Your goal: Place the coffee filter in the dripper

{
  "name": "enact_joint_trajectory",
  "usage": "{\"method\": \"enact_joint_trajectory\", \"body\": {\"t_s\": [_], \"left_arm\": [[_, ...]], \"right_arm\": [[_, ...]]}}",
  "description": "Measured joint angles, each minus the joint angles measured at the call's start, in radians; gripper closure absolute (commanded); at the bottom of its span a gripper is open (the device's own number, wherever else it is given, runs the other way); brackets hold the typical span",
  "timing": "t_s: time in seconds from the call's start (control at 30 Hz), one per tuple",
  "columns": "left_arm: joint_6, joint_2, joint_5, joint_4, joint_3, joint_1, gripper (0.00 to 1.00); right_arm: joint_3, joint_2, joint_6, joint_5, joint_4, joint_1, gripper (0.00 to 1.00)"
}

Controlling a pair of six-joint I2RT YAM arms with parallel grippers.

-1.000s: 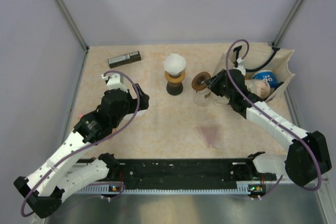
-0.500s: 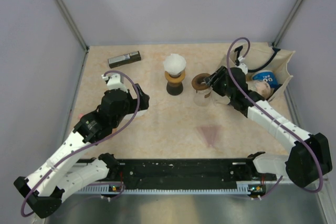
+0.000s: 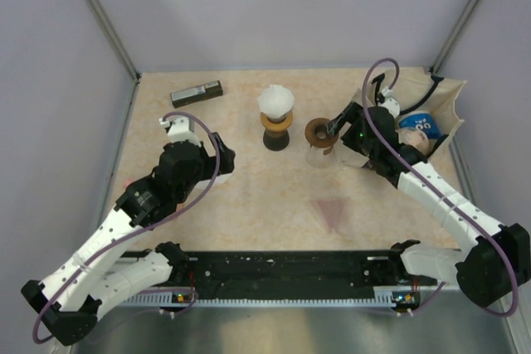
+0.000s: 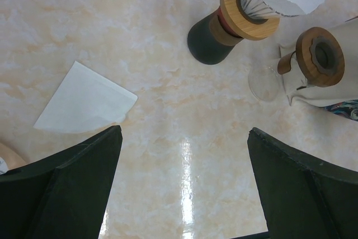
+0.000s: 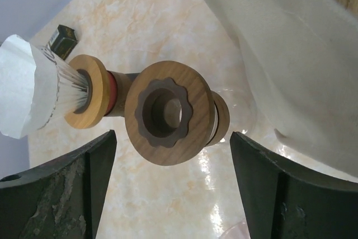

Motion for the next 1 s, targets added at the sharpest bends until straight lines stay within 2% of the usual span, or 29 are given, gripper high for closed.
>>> {"method": "enact_joint_trajectory", "body": {"t_s": [0.07, 0.23, 0.37, 0.6, 0.8, 1.0], "left_arm": [[0.0, -0.003, -0.005, -0.006, 0.0, 0.0, 0.01], [-0.005, -0.007, -0.018, -0.031, 0.0, 0.0, 0.01], [-0.017, -0.01, -0.039, -0.054, 0.0, 0.0, 0.01], [-0.055, -0.035, -0.091, -0.119, -0.012, 0.0, 0.01], [-0.081, -0.067, -0.128, -0.156, -0.066, 0.0, 0.01], [-0.082, -0.071, -0.127, -0.17, -0.097, 0.0, 0.01]], "right_arm": [[0.008, -0.003, -0.04, -0.009, -0.005, 0.0, 0.01], [0.079, -0.003, -0.151, -0.055, -0.041, 0.0, 0.01], [0.184, -0.003, -0.224, -0.044, -0.139, 0.015, 0.01], [0.381, -0.002, -0.31, 0.095, -0.332, 0.187, 0.01], [0.425, 0.023, -0.18, 0.352, -0.585, 0.42, 0.01], [0.351, 0.058, 0.064, 0.454, -0.828, 0.472, 0.01]]}}
